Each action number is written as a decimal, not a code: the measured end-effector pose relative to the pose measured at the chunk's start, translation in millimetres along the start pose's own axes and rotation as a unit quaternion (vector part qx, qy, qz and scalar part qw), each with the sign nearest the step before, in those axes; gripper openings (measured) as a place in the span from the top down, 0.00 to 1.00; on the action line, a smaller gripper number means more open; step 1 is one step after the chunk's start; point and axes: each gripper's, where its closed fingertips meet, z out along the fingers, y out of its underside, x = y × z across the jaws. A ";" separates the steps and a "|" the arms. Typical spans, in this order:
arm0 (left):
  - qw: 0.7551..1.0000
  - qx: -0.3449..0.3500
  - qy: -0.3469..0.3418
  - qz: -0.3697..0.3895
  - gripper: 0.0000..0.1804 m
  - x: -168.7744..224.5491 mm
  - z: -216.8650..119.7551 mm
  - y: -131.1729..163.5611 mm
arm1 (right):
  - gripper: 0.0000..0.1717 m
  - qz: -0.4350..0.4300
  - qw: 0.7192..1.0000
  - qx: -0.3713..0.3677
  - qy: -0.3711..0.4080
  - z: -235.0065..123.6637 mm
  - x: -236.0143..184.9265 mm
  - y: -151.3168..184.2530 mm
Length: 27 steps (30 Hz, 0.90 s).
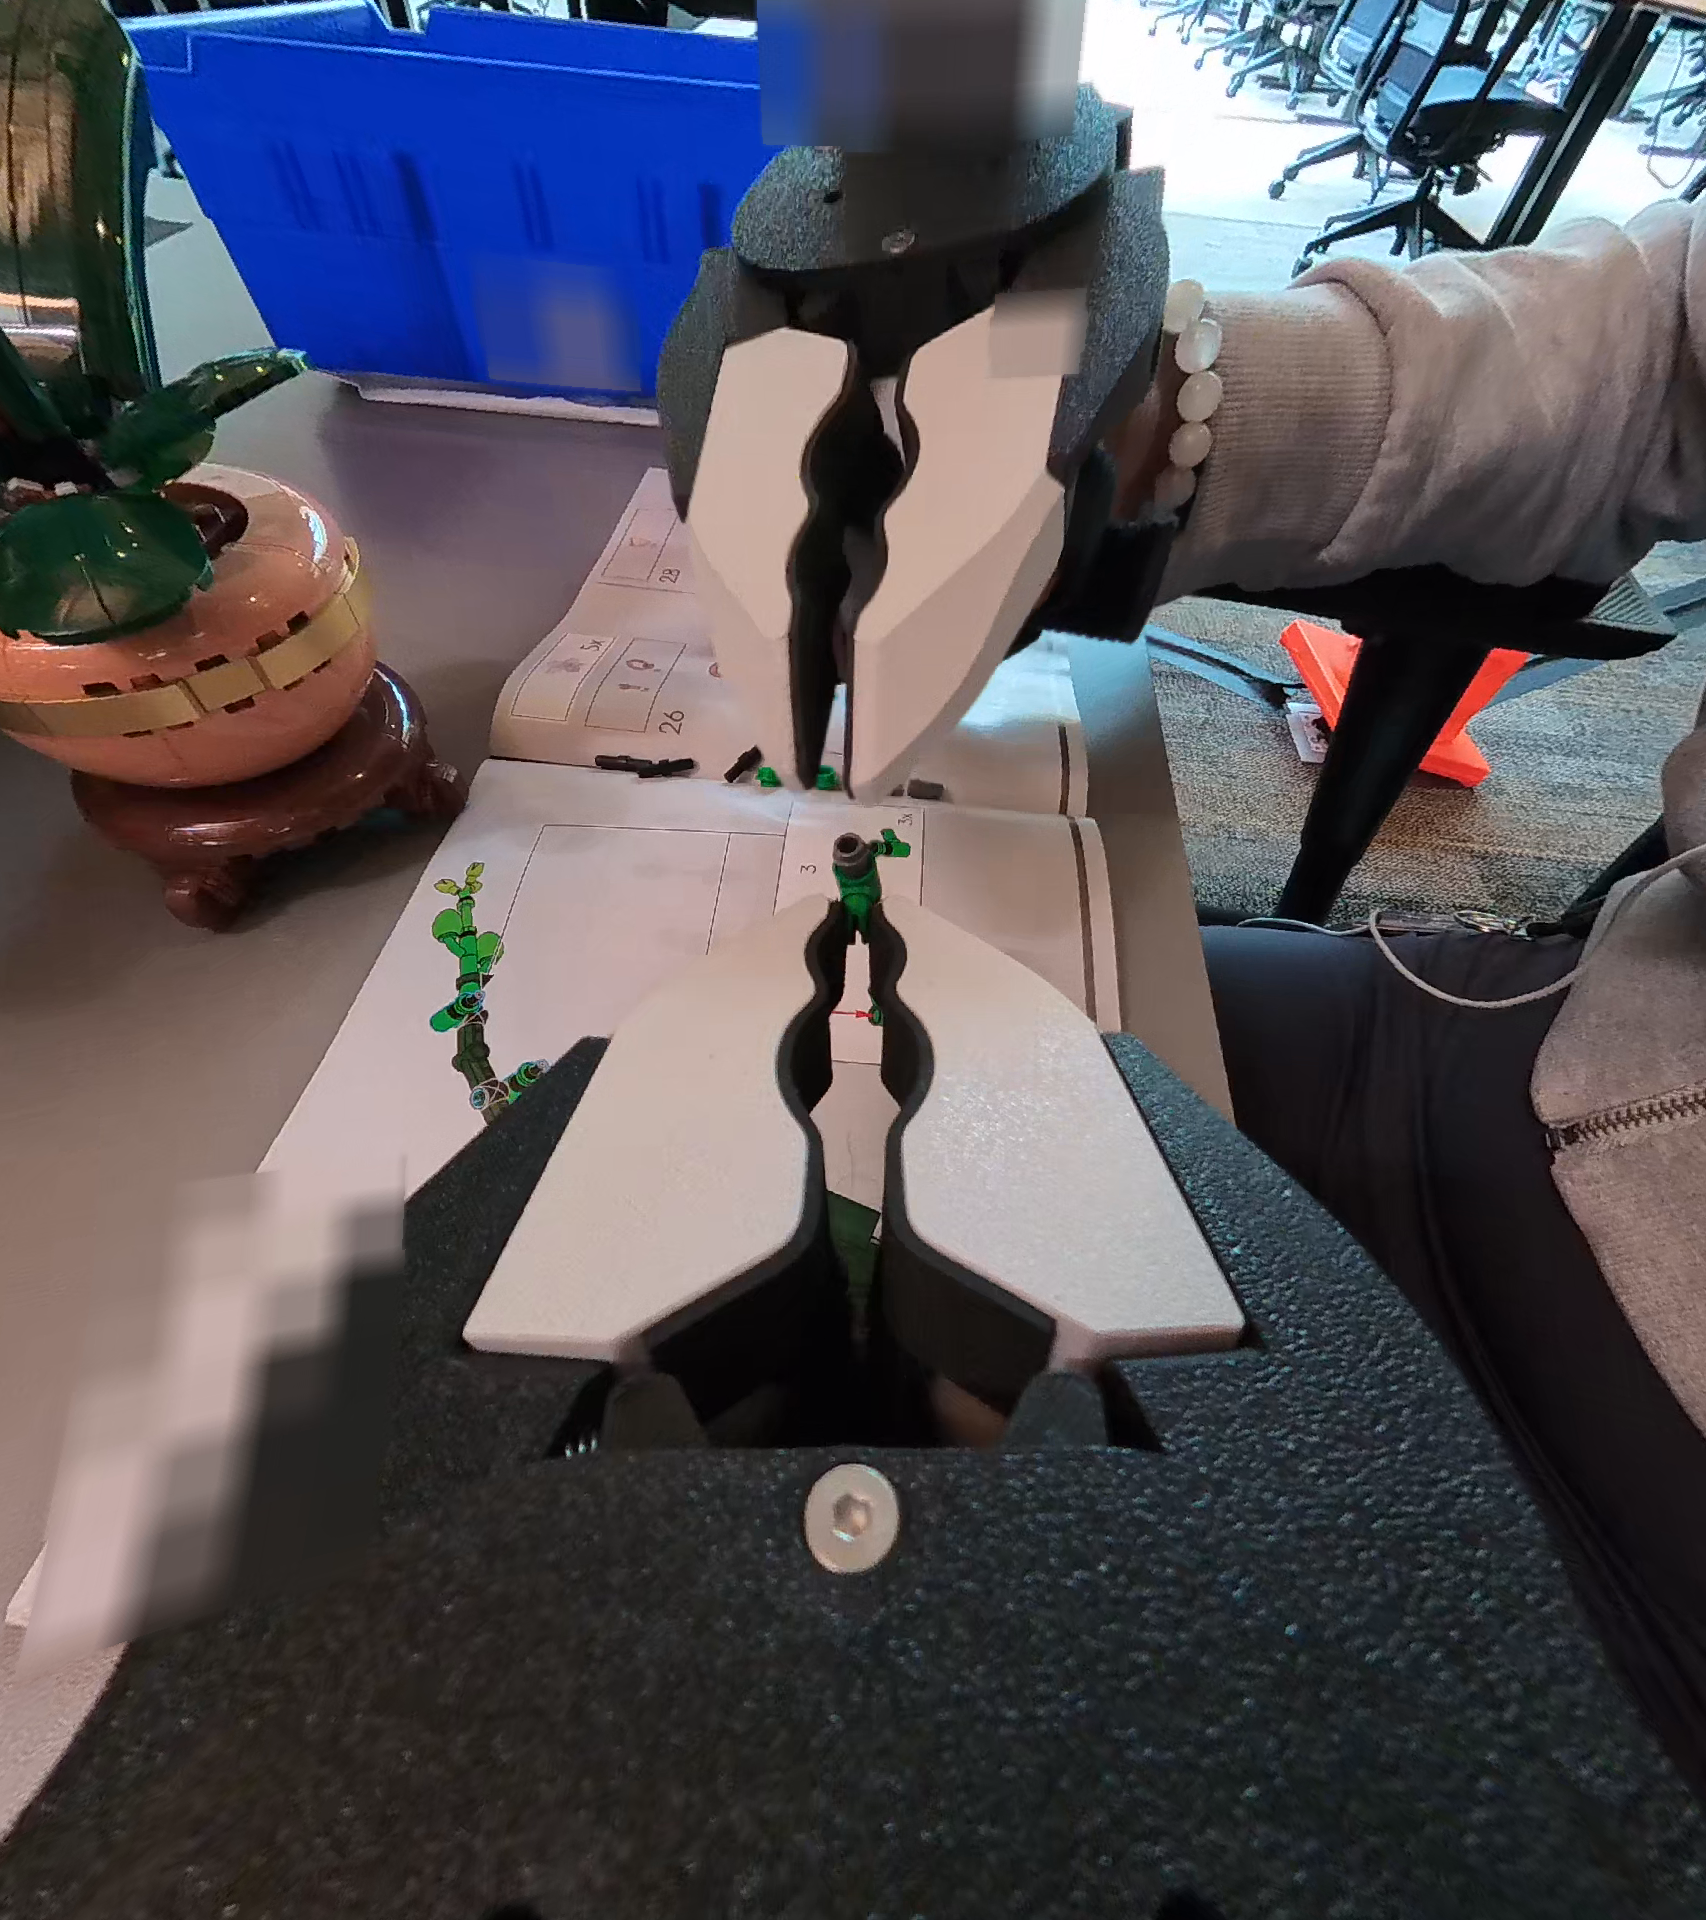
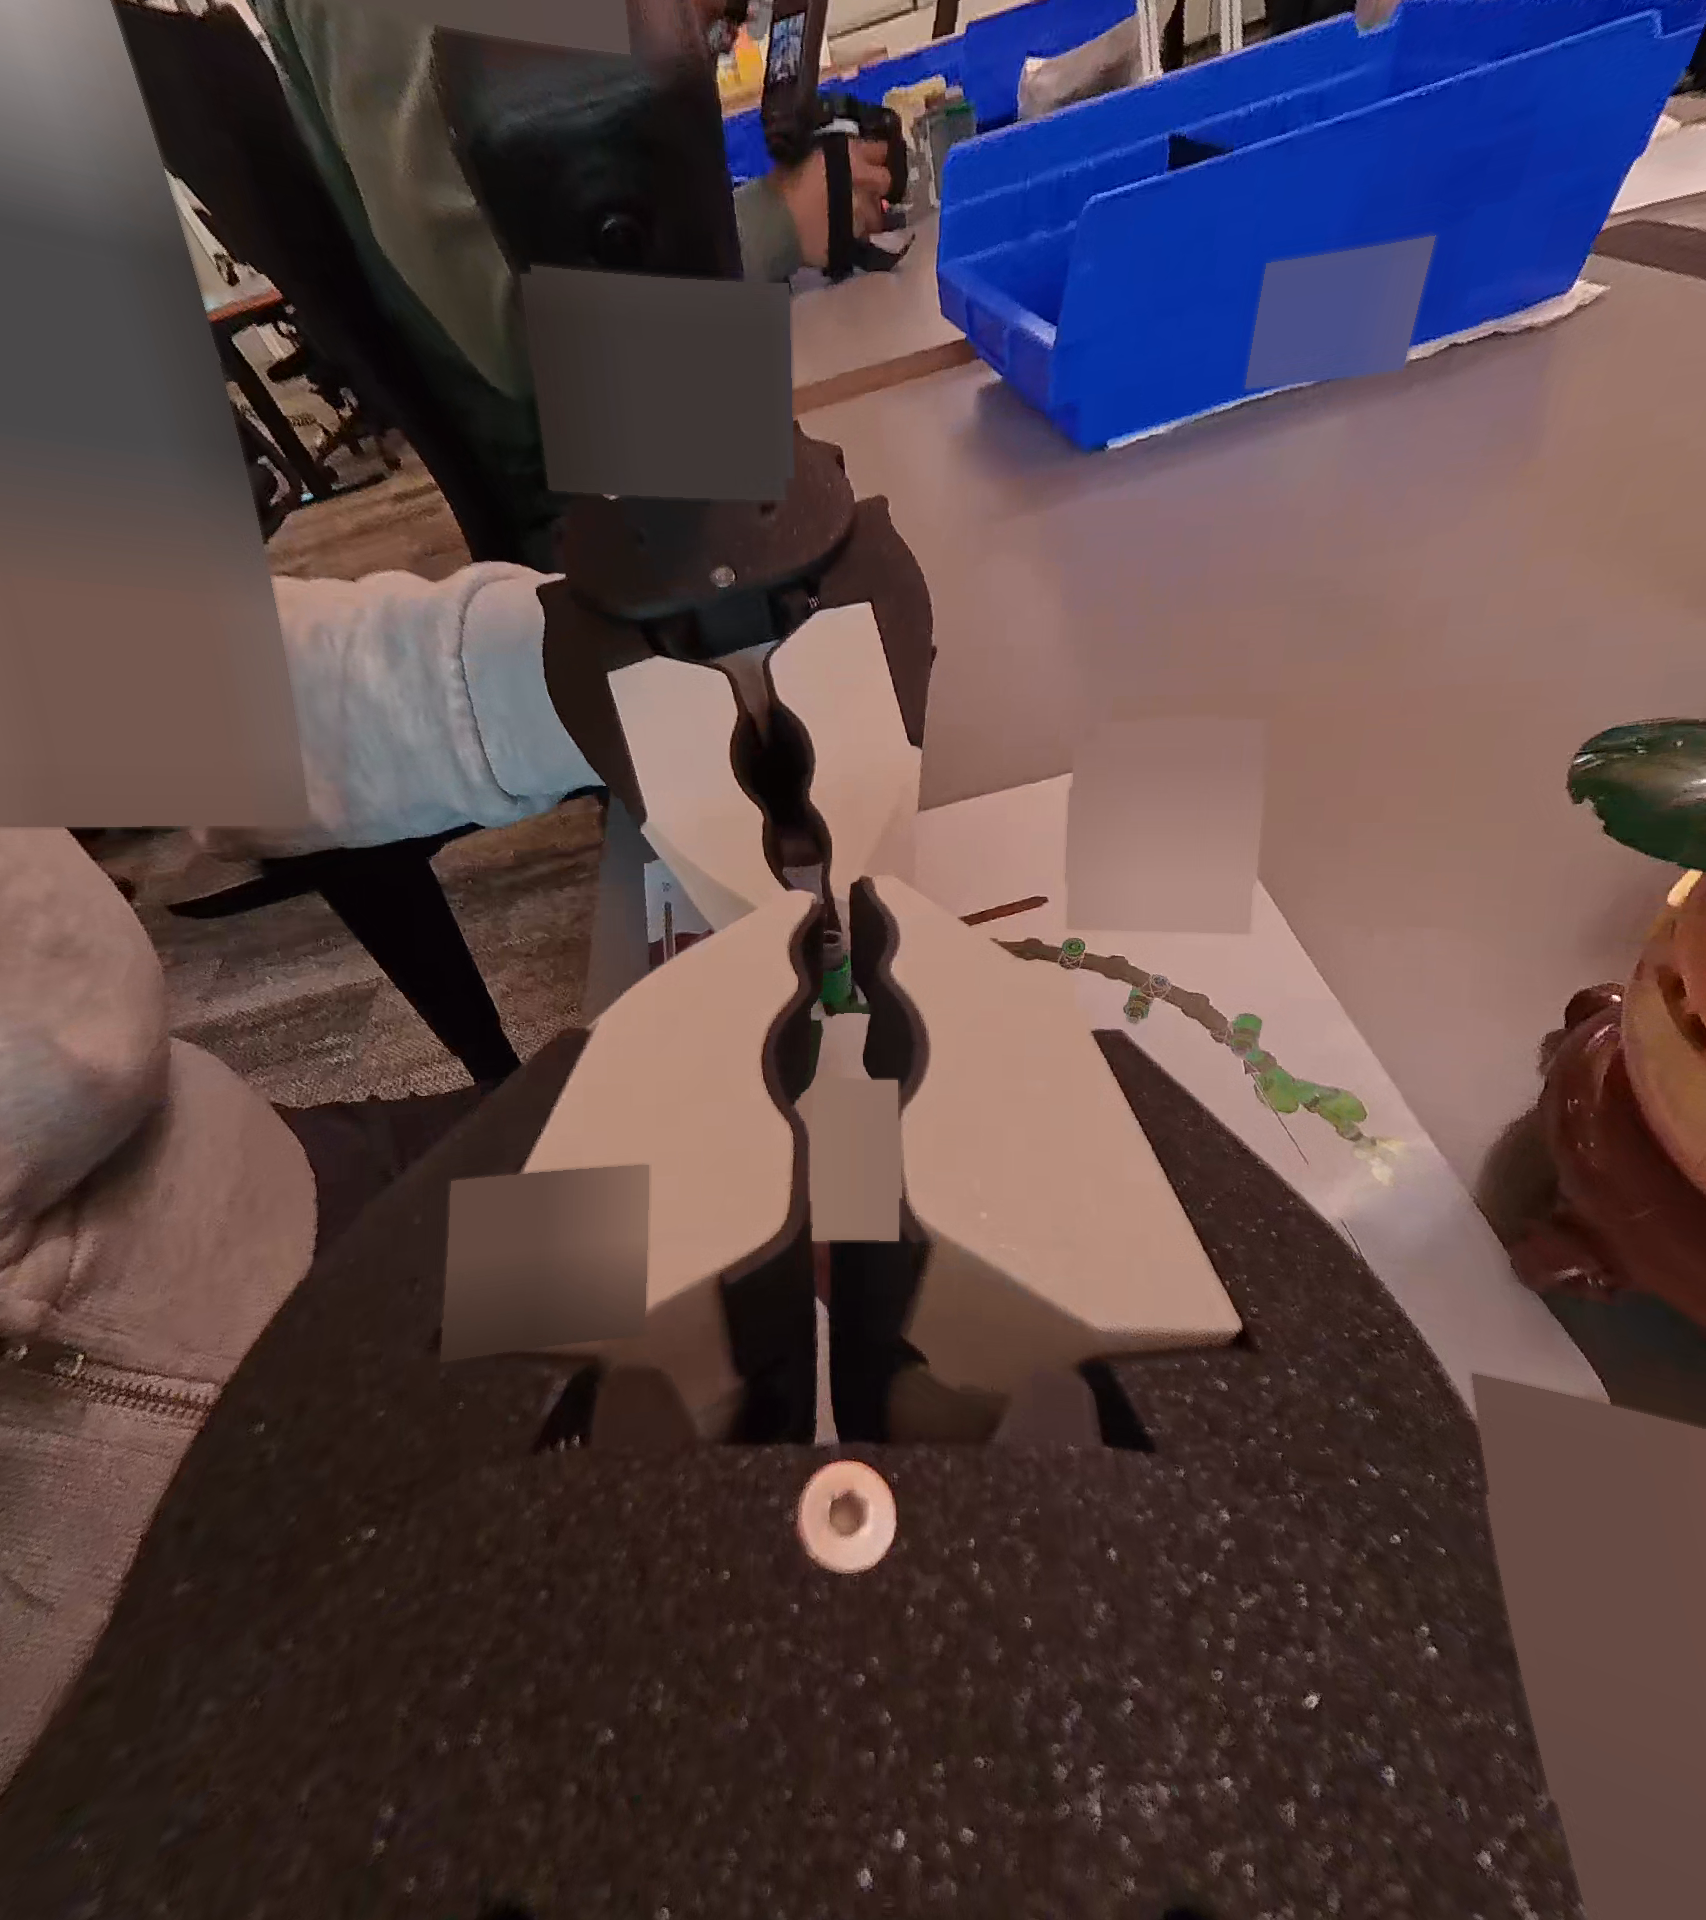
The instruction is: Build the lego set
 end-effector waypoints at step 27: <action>1.000 -0.005 -0.002 -0.008 0.98 -0.6 -0.6 1.5 | 1.00 0.038 0.998 0.051 0.007 -20.1 6.3 -17.3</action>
